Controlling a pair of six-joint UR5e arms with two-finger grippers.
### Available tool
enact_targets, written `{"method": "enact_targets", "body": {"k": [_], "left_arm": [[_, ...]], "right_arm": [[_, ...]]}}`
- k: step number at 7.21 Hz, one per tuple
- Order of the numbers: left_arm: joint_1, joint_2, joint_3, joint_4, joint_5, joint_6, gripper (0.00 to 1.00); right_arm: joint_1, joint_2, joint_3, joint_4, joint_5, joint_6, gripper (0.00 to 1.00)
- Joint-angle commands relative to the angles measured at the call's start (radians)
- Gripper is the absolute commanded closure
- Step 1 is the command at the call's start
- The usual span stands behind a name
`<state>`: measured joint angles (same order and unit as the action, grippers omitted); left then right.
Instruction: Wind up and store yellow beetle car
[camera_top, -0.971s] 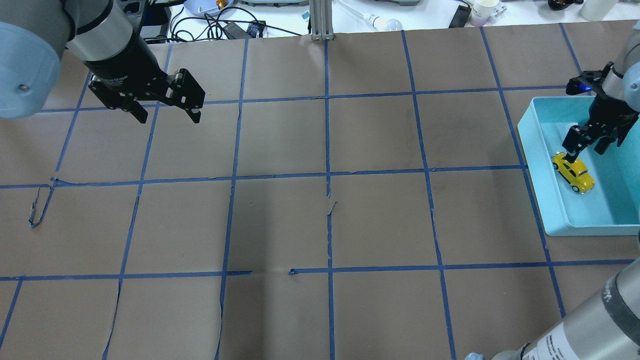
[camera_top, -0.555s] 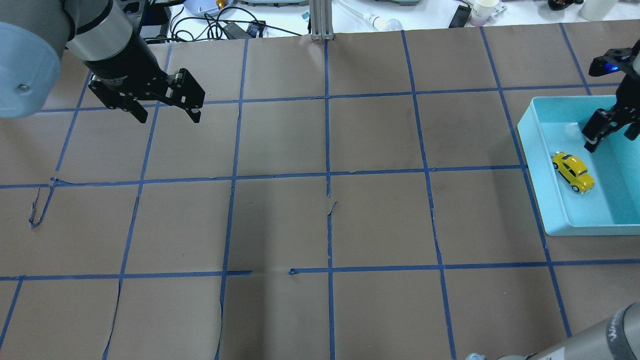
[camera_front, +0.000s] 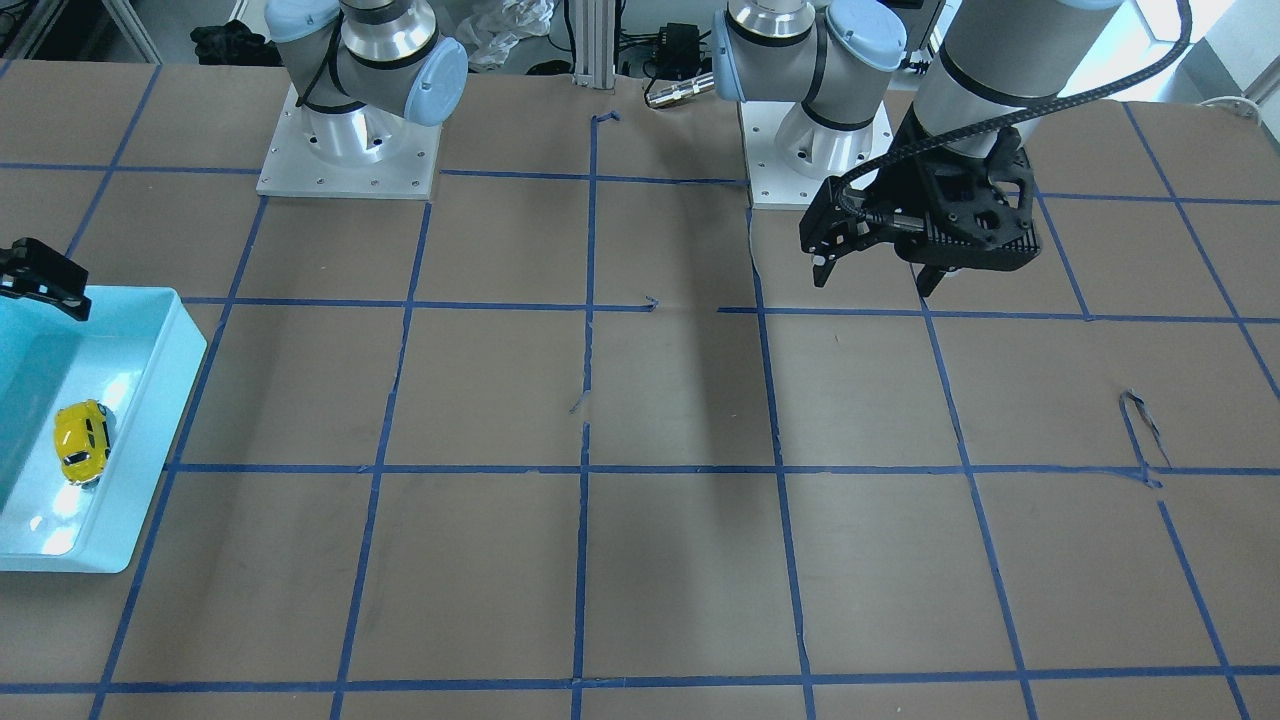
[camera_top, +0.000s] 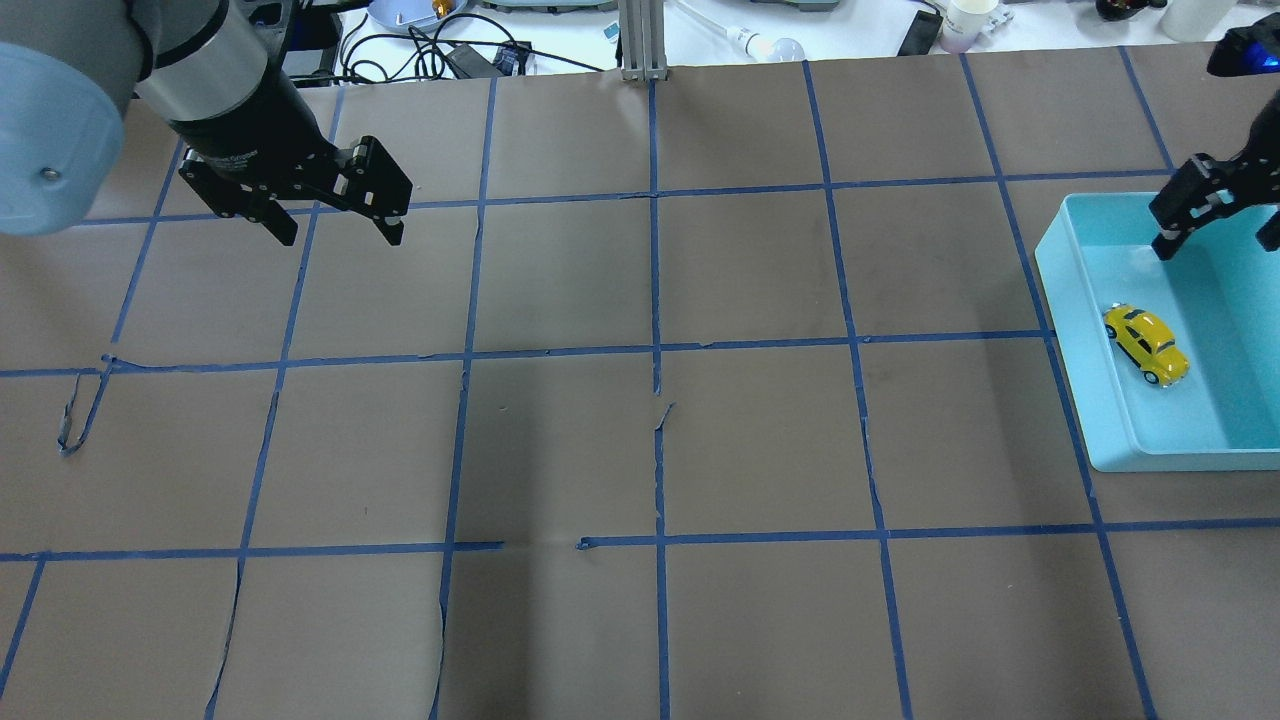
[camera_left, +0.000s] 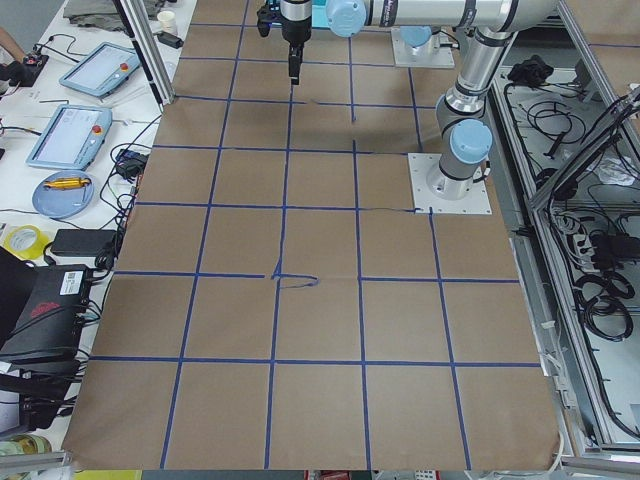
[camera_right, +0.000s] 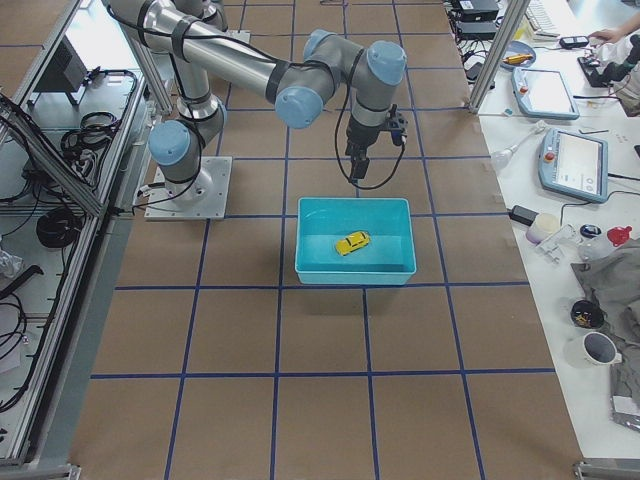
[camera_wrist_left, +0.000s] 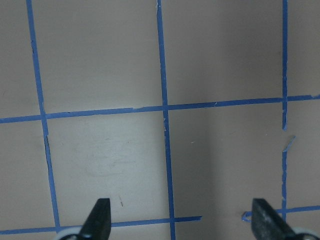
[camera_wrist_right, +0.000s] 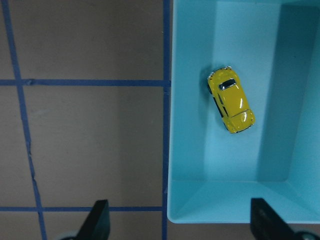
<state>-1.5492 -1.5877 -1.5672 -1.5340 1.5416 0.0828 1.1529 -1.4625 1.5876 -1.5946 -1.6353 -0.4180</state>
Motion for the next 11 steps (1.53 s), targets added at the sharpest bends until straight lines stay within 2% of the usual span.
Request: {"method": "enact_targets", "body": {"k": [1, 2, 4, 5, 8, 11], "left_arm": [[0.000, 0.002, -0.002, 0.002, 0.000, 0.000, 0.00], [0.000, 0.002, 0.001, 0.002, 0.000, 0.002, 0.00], [0.000, 0.002, -0.001, 0.002, 0.000, 0.002, 0.00], [0.000, 0.000, 0.002, 0.002, 0.000, 0.002, 0.00], [0.000, 0.002, -0.001, 0.000, 0.000, 0.003, 0.00], [0.000, 0.002, -0.001, 0.002, 0.000, 0.003, 0.00]], "right_arm": [[0.146, -0.030, -0.001, 0.004, 0.022, 0.288, 0.00], [0.192, -0.039, -0.001, -0.001, 0.022, 0.395, 0.00], [0.313, -0.064, 0.003, -0.069, 0.022, 0.448, 0.00], [0.350, -0.080, 0.000, -0.065, 0.020, 0.474, 0.00], [0.378, -0.128, 0.005, -0.019, 0.034, 0.476, 0.00], [0.378, -0.133, -0.001, -0.005, 0.072, 0.472, 0.00]]}}
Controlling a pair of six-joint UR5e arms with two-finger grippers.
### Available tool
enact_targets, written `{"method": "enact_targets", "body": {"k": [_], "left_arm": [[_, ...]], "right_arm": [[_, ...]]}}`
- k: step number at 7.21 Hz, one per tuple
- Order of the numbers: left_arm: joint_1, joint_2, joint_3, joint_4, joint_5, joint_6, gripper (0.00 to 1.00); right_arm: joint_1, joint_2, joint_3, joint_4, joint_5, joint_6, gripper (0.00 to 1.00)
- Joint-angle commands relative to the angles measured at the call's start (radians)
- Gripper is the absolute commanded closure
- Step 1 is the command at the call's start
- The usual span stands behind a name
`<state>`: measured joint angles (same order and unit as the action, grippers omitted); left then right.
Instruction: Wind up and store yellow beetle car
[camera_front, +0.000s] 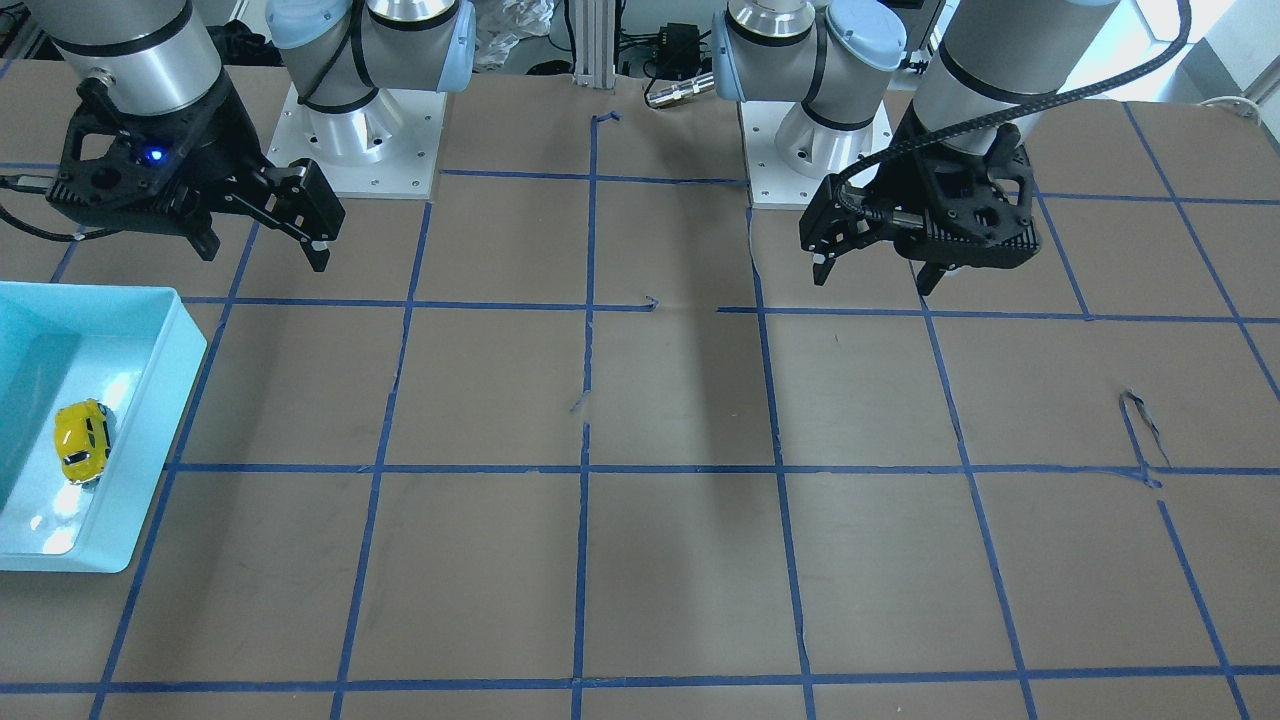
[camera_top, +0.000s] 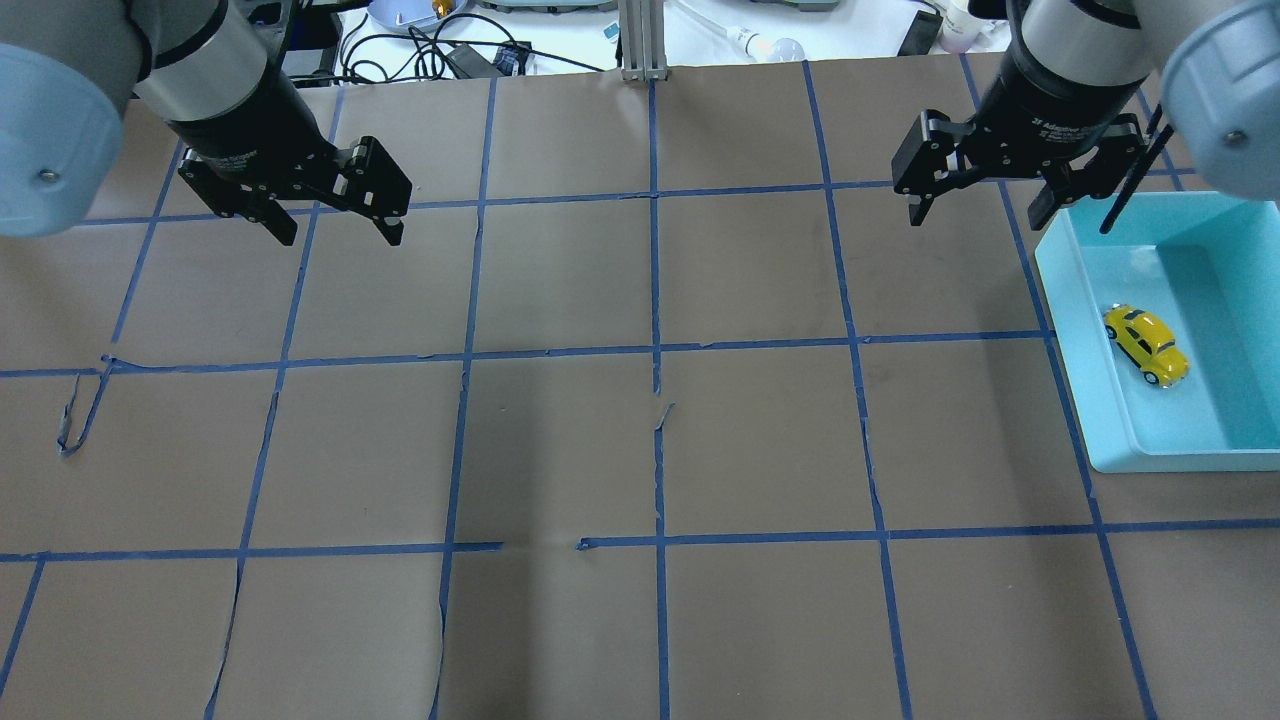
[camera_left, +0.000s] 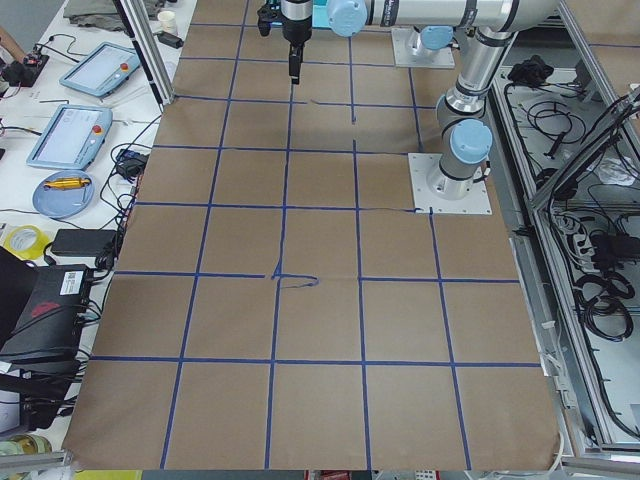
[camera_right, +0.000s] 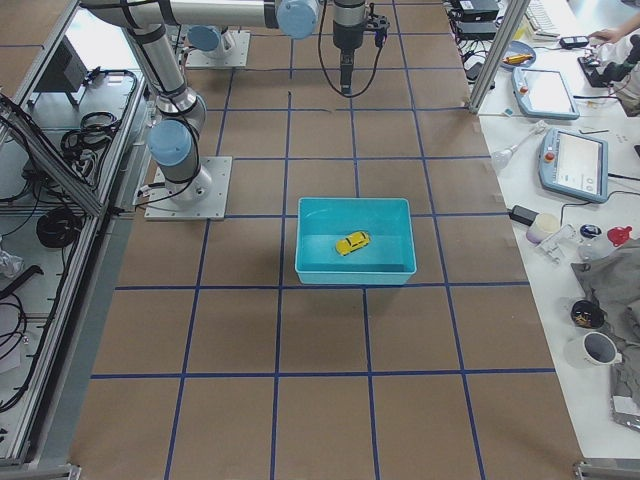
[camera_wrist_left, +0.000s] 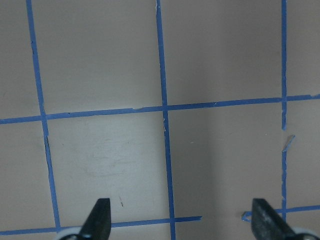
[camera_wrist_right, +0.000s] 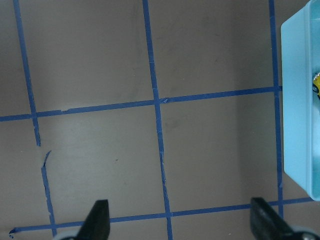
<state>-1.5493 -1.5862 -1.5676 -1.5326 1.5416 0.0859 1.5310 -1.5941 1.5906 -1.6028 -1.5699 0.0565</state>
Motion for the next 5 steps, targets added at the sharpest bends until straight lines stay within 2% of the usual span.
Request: {"method": "enact_targets", "body": {"k": [1, 5], "left_arm": [[0.000, 0.002, 0.000, 0.000, 0.000, 0.000, 0.00], [0.000, 0.002, -0.003, 0.011, 0.000, 0.000, 0.00]], "right_arm": [[0.001, -0.001, -0.003, 0.003, 0.004, -0.010, 0.00], [0.001, -0.001, 0.002, 0.003, 0.005, -0.012, 0.00]]}}
